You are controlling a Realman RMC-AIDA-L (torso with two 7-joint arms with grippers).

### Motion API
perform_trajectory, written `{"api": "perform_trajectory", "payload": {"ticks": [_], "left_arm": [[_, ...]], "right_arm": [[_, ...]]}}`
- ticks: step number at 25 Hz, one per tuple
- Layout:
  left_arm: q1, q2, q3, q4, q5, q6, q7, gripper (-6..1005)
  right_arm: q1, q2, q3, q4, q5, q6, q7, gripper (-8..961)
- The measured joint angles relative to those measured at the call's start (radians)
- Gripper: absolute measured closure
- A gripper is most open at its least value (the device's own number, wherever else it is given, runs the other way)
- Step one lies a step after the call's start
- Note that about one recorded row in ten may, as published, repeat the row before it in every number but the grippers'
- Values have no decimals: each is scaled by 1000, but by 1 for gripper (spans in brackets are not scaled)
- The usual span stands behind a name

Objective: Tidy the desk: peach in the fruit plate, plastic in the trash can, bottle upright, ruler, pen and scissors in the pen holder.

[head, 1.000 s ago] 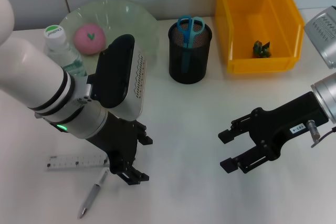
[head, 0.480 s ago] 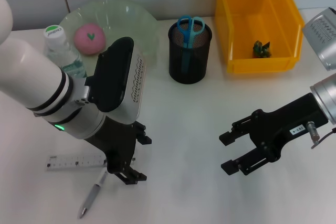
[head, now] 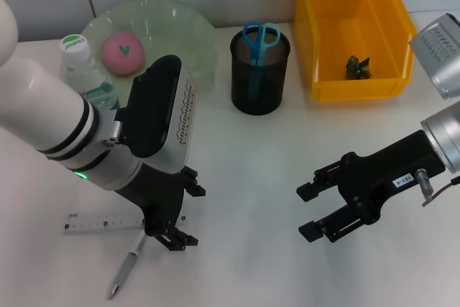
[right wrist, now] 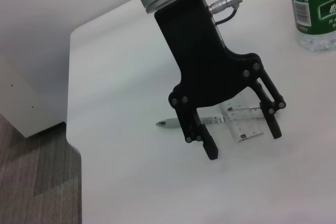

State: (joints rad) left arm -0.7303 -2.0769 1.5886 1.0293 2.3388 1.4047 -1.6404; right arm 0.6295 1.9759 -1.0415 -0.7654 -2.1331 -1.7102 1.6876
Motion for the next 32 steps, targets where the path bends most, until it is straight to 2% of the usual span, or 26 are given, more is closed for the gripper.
{"api": "perform_trajectory", "payload": {"ticks": [5, 11, 21, 32], "left_arm": [[-20, -1, 0, -44, 26, -15, -6, 206], [-22, -1, -17, -38, 36, -12, -11, 206], [-32, 0, -27, -44, 37, -6, -12, 206], [-37, 0, -32, -48, 37, 5, -12, 231]], "right_arm": [[2, 1, 0, 0, -13, 0, 12, 177], [0, 1, 7, -8, -11, 0, 10, 177], [-10, 34, 94, -11, -1, 11, -104, 178], [-1, 37, 104, -7, -1, 24, -144, 178]]}}
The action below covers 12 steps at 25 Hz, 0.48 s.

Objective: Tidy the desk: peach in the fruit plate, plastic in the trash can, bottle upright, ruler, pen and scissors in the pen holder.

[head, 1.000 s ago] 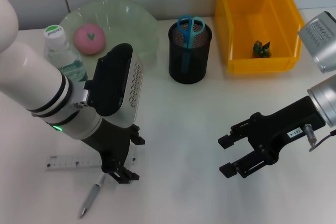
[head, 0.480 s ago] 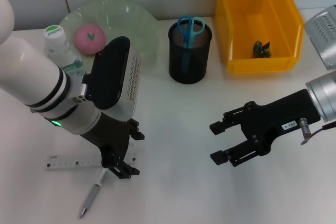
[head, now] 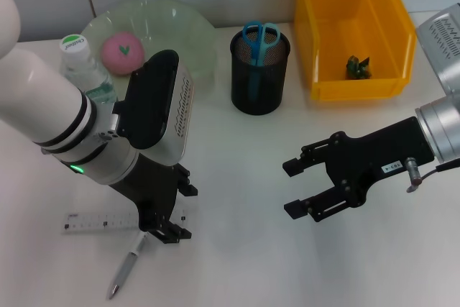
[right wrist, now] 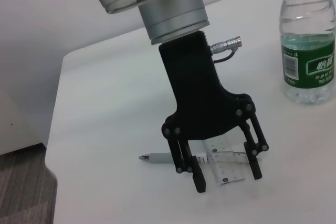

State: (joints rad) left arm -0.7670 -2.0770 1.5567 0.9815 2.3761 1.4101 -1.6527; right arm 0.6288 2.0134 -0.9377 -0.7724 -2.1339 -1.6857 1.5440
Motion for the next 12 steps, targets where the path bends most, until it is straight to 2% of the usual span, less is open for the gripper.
{"api": "perform_trajectory", "payload": {"ticks": [4, 12], "left_arm": [[0, 0, 0, 0, 0, 1, -2, 310], [0, 0, 2, -4, 1, -4, 0, 309]], "right_arm": [[0, 0, 0, -2, 0, 0, -1, 178], [2, 1, 1, -4, 0, 0, -1, 178]]}}
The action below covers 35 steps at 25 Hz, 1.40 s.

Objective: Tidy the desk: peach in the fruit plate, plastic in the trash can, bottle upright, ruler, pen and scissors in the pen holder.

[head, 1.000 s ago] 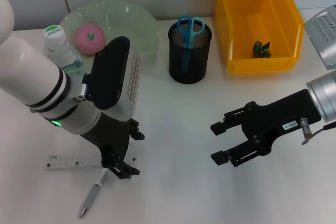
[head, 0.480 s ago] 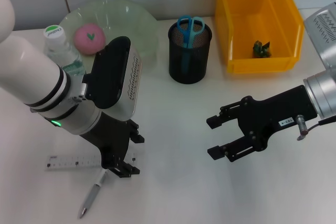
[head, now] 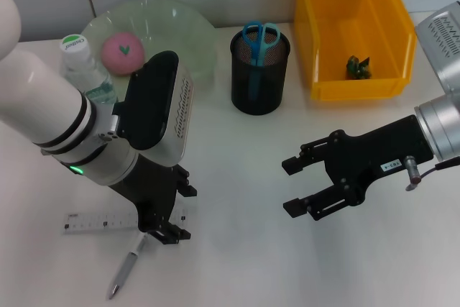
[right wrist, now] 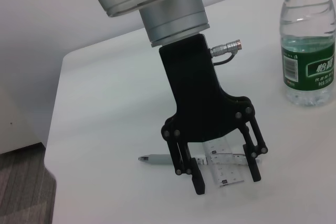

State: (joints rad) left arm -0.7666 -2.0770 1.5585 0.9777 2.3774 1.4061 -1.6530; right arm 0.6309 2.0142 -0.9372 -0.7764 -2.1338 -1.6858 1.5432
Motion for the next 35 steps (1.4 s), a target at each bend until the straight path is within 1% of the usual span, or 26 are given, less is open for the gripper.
{"api": "perform_trajectory", "payload": {"ticks": [21, 27, 35], "left_arm": [[-7, 0, 7, -25, 2, -29, 21, 314], [-8, 0, 8, -25, 10, -29, 20, 381], [-16, -2, 8, -39, 11, -29, 19, 502]], "right_arm": [[1, 0, 0, -9, 2, 0, 13, 178], [2, 0, 1, -11, 2, 0, 13, 177], [5, 0, 2, -12, 2, 5, 12, 177]]}}
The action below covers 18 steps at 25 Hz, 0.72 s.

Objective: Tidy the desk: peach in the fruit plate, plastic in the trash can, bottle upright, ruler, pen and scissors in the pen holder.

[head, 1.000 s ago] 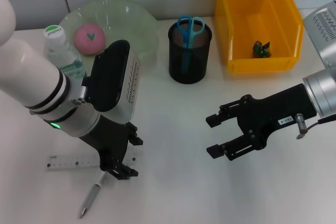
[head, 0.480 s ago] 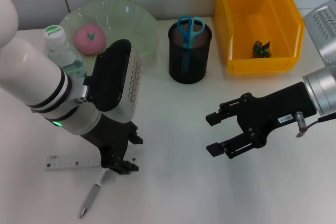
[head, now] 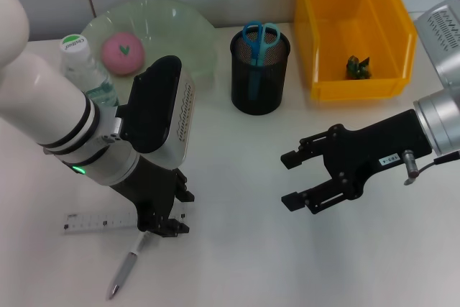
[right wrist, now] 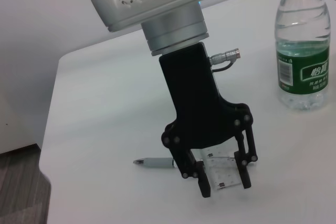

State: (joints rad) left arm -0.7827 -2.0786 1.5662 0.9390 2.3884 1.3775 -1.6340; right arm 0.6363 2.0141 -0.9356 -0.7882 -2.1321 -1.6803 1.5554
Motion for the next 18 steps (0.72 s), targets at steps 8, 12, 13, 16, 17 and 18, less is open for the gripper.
{"api": "perform_trajectory", "payload": {"ticks": [8, 12, 13, 16, 17, 18], "left_arm": [[-16, 0, -4, -26, 0, -1, 0, 528], [-13, 0, -8, -11, 1, -6, -8, 560], [-11, 1, -9, -3, 2, -1, -14, 573], [17, 7, -64, 95, -1, 86, -50, 614], [17, 7, -64, 95, -1, 86, -50, 614], [25, 7, -93, 121, -5, 116, -54, 613]], "right_arm": [[8, 0, 0, 1, 0, 4, -1, 178], [8, -1, 0, 0, 0, 4, -1, 178], [9, -2, 0, 0, 0, 4, -1, 178], [9, -5, 0, 0, 0, 4, 2, 178], [9, -5, 0, 0, 0, 4, 2, 178], [10, -6, 0, -1, 0, 4, 5, 178]]}}
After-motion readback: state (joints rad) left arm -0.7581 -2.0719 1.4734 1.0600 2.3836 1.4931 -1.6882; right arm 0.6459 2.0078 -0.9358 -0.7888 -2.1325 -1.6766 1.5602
